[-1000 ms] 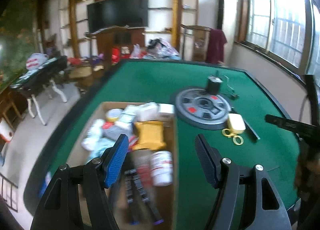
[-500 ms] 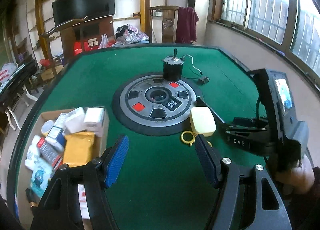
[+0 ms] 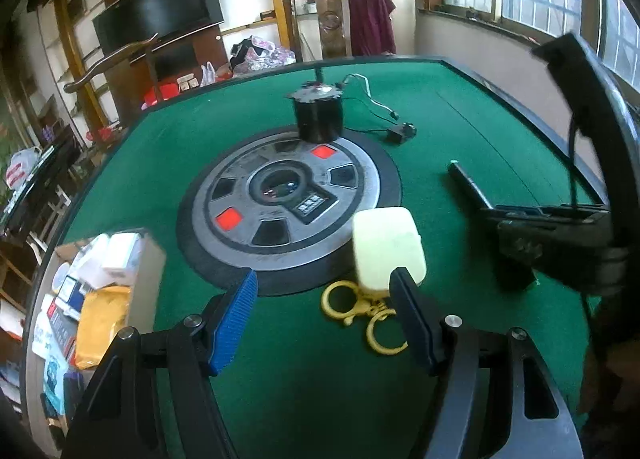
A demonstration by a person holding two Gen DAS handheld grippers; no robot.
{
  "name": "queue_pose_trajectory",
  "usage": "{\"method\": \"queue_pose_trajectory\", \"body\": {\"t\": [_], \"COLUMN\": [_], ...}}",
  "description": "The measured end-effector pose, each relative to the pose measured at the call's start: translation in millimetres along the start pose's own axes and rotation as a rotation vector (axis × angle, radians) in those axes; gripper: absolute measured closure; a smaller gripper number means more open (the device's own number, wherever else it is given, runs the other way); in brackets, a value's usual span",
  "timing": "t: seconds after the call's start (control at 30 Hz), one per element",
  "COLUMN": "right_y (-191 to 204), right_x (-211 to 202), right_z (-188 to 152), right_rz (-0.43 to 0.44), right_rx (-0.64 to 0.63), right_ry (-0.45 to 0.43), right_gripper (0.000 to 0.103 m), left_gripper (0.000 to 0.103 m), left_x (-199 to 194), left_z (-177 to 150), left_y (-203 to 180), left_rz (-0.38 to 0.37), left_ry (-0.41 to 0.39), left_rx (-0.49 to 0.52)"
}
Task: Organize objects
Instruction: 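Grasp the green-capped marker with the right tool while the left tool grasps the cream case with keyrings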
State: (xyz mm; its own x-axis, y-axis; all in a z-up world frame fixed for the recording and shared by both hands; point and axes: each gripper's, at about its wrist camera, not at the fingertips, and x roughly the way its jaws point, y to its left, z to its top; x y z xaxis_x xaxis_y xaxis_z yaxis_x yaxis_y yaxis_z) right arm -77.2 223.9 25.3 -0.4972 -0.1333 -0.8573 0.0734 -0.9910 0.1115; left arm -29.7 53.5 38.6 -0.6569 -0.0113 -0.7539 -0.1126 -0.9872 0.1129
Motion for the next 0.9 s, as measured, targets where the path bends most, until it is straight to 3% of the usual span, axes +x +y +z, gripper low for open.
{"method": "queue_pose_trajectory", "body": {"t": [0.33,0.6,0.63,0.7,0.9], "right_y": [-6,-7,-7,-8,-18], "right_x": [3,3,3,3,3], "right_z": [4,5,5,5,7], "right_rz": [0.026,0.029,0.029,0.03,0.096], "right_rx": [0.022,0.028,0.029,0.031,0.092], "right_ry": [-0.004,-0.012,-0.014,-0.017,-0.008], "right_gripper": [0.091,0.091,0.091,0.091,0.091], "left_gripper": [0.041,0.041,0.042,0.064,0.063], "left_x": [27,43,45,46,39], "left_z": [9,8,9,10,8], "left_y": [-33,-35,-33,-27,-10], "left_rz": [-0.014,-0.02,-0.035,-0.105,-0.161], "left_ry": [0.037,0.032,0.035,0.039,0.052], "left_rx": [0.044,0.033,0.029,0.003,-0.051]}}
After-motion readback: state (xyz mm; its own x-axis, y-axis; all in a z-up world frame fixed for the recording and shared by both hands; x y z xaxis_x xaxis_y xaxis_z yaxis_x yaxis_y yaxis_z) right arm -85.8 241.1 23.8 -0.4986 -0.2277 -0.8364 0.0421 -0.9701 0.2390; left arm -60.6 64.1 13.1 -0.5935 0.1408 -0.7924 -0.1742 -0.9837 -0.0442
